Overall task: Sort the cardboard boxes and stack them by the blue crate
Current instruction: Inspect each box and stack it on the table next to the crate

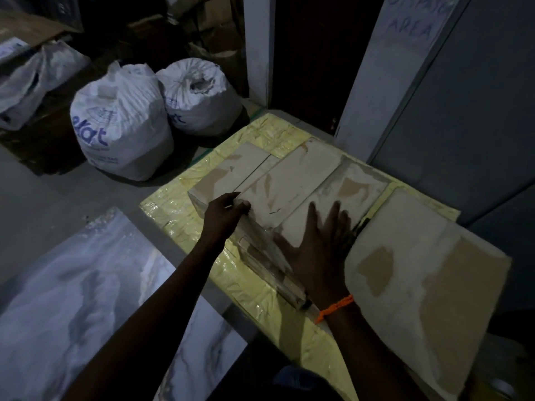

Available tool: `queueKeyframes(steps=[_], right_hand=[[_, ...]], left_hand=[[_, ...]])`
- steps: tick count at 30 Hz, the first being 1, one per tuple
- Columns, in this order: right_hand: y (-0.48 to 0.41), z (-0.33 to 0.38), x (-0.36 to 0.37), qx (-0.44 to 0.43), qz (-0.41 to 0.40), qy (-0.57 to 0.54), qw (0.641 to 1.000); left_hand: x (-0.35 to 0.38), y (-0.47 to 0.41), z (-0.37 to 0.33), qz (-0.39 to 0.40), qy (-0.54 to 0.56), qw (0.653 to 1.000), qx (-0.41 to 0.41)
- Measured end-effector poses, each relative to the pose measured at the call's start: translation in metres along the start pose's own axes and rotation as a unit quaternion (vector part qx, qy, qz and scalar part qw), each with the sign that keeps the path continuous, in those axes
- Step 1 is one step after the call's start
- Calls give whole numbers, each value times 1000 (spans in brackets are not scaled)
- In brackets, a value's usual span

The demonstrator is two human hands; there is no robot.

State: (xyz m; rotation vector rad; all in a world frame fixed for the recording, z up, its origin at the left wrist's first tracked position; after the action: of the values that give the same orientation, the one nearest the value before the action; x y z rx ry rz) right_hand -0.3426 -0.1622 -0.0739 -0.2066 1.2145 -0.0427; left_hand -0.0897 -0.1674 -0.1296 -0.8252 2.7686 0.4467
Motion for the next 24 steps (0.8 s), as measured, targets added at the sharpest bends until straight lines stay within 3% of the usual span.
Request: queueKeyframes(steps=[3, 7, 11, 16, 21, 24], right_hand=[[-16, -9, -13, 77, 16, -90, 993], [-41, -20, -21, 116, -44, -193, 973], [-43, -20, -31, 90, -92, -204, 970], [-48, -9, -58, 53, -137, -268, 952], [-45, 33, -53, 71, -83, -360, 927], [-33, 67, -16, 125, 10, -460, 879]], left_hand=[[7, 1, -4, 34, -14, 999, -1], [18, 3, -23, 79, 14, 996, -25], [14, 5, -42, 69, 47, 996, -30], [-23, 19, -79, 32, 71, 996, 45], [-113, 49, -82, -69, 69, 992, 76], [-175, 90, -61, -120, 63, 988, 71]])
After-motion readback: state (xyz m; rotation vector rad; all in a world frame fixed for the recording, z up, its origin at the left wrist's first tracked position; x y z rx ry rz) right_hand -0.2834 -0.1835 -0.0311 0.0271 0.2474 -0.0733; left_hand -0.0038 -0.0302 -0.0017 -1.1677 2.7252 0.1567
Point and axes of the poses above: each hand's wrist, its own y-axis away from the middle knuckle, its own x-axis out of the palm, z = x × y, the point moved 10 cm from there along -y, towards the middle knuckle, and after that the axes turned 8 degrees about -z, right-handed, at the moved point
